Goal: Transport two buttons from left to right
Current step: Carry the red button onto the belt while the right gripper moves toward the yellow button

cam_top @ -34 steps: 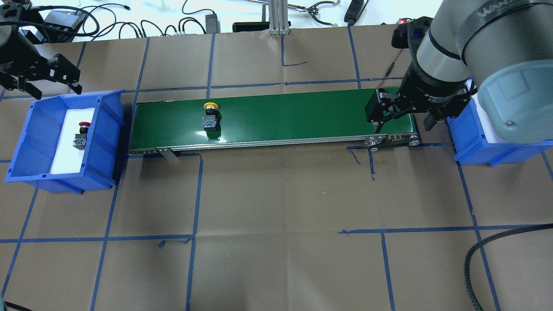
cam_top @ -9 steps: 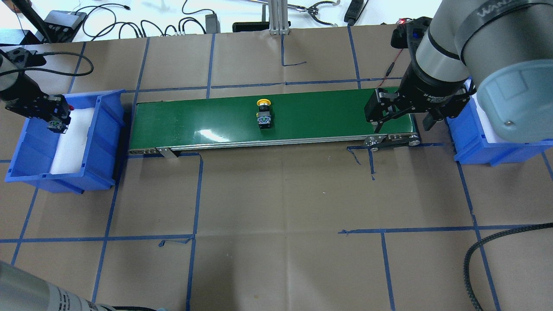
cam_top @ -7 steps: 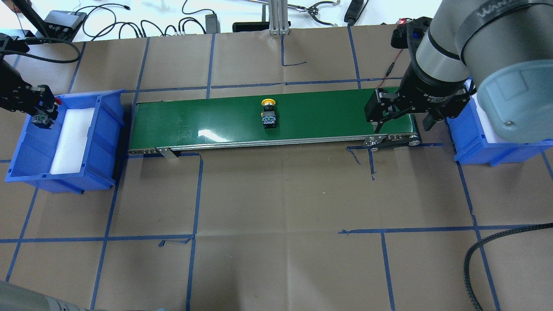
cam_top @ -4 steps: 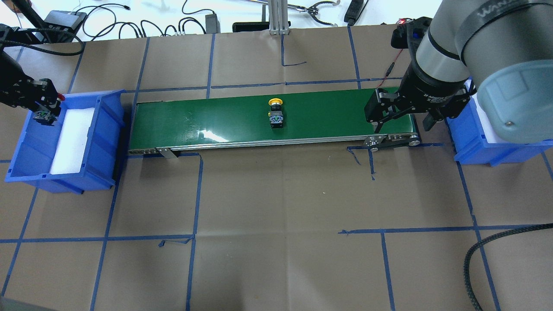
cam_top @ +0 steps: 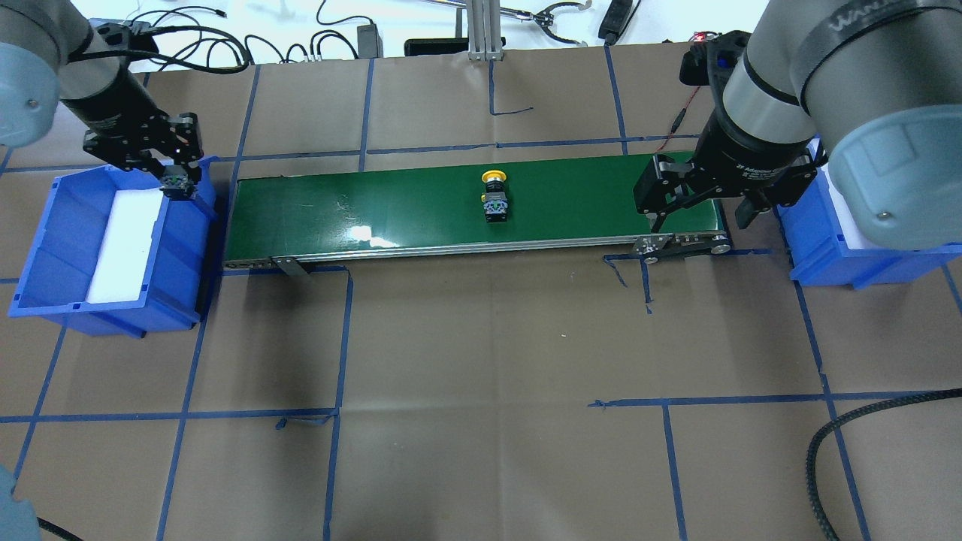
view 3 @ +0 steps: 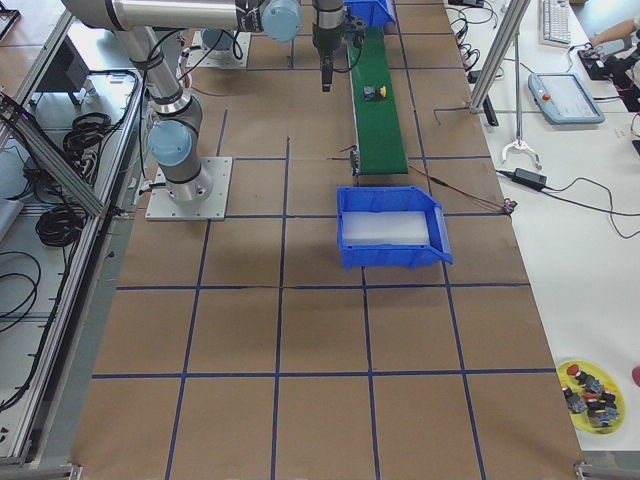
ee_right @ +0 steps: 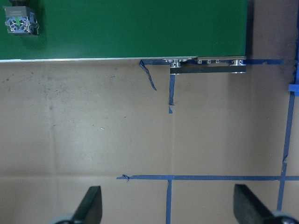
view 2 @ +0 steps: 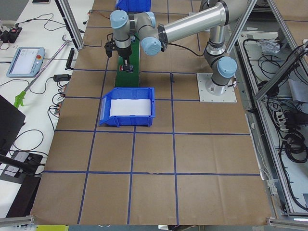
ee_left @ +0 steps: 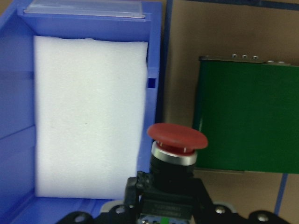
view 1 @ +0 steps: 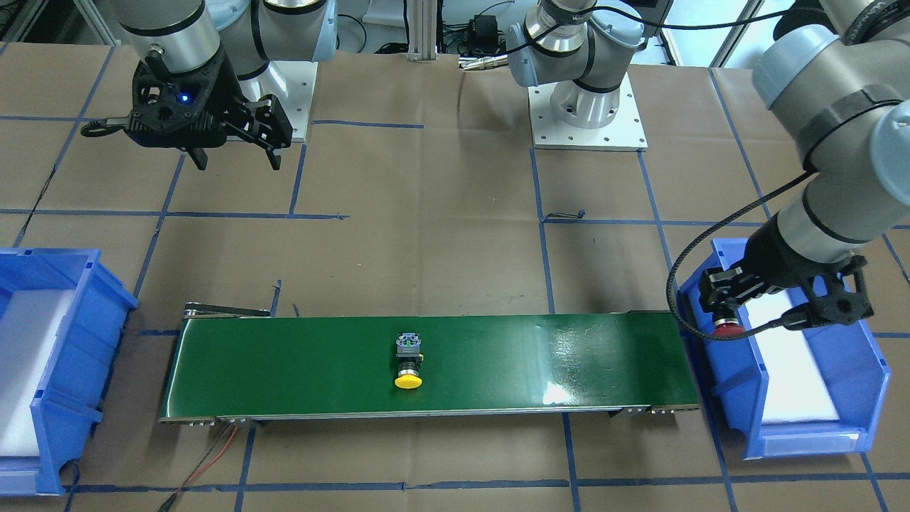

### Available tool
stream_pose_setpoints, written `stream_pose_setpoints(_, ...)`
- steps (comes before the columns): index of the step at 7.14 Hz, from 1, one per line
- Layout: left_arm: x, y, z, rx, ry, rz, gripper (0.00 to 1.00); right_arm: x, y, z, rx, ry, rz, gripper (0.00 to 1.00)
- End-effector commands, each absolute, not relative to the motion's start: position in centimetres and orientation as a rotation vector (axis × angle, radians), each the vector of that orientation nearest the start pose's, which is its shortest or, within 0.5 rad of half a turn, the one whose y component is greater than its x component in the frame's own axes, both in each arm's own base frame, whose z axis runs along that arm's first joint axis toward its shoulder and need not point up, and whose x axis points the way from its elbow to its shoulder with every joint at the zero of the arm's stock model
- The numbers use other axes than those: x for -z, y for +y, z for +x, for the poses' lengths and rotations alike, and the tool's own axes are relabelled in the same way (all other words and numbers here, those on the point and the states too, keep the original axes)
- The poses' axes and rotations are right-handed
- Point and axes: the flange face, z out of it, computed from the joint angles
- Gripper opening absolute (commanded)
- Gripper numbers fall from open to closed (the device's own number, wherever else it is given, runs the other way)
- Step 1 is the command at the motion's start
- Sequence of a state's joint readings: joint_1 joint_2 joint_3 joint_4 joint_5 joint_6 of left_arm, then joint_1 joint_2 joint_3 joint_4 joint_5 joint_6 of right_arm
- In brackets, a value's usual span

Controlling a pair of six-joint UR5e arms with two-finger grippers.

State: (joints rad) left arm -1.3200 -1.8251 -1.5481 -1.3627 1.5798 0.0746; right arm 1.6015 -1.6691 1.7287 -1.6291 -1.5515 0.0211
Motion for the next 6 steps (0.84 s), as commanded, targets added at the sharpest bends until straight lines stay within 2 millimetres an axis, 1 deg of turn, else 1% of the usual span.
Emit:
stream_pose_setpoints(1,-36.0,-60.6,-1.5,-0.07,3.123,-0.332,0.03,-46.3,-44.5,14.9,0.002,3.123,-0.017,1.0)
stream_pose_setpoints(2,-34.4,-61.0,-1.7,-0.106,3.124,-0.329,0.03,-46.6,-44.6,14.7,0.021,3.124,-0.024,1.0)
stream_pose_setpoints(3,-32.7,-61.6,-1.6,-0.109,3.121,-0.348,0.03,-45.8,-44.9,14.7,-0.003,3.128,-0.019,1.0)
stream_pose_setpoints(4,-30.8,-62.0,-2.4,-0.083,3.121,-0.327,0.03,-44.1,-46.1,14.8,-0.072,3.125,-0.026,1.0)
stream_pose_setpoints(5,-29.1,-62.3,-3.3,-0.016,3.122,-0.296,0.03,-42.6,-47.6,14.9,-0.125,3.127,-0.028,1.0)
stream_pose_setpoints(6,-26.9,-62.4,-3.5,0.042,3.118,-0.295,0.03,-41.5,-48.3,14.9,-0.144,3.122,-0.025,1.0)
